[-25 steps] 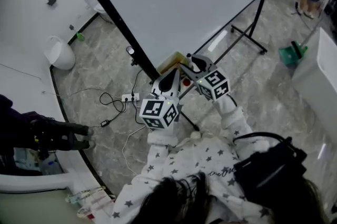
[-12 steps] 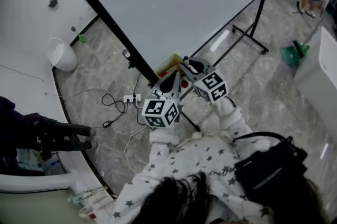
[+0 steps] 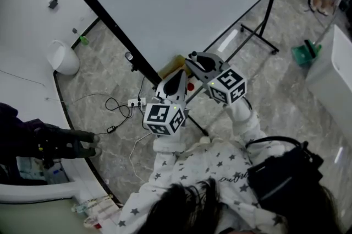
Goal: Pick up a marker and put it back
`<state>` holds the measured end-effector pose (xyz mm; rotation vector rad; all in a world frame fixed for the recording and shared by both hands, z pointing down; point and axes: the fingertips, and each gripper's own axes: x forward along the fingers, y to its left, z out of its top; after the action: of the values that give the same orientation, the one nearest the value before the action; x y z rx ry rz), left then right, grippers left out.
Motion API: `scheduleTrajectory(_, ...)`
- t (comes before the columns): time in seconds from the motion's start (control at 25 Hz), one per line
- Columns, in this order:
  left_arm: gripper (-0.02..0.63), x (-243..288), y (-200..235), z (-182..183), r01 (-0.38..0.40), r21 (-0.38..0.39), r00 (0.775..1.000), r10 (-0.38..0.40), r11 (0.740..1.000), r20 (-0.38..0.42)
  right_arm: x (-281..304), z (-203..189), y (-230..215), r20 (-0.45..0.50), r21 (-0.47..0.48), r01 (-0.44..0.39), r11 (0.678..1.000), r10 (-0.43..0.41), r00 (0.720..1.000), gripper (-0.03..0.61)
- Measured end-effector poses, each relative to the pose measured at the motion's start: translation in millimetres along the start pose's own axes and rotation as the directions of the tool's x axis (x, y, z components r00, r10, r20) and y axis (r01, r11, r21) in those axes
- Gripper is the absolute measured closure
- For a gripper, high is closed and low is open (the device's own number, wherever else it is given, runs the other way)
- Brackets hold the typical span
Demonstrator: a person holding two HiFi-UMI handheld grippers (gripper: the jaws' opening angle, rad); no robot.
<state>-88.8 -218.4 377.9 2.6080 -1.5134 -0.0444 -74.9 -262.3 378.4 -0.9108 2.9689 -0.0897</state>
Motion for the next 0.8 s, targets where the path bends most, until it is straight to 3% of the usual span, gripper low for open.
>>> scheduleTrajectory(0.4,0.612,-12.8,-25.6,57.8,0.052,0.054,0.995,-0.057,0.997,0.085,-22.5,68.9,18.9,0.076,-0.056,-0.056,0.997,0.06,0.995,0.502)
scheduleTrajectory(0.8,0.612,-7.8,-25.9,52.0,0.064,0.059,0.995,-0.068,0.996,0.068,-23.4,65.8,16.9,0.067,-0.054,-0.064,0.996,0.067,0.995,0.502)
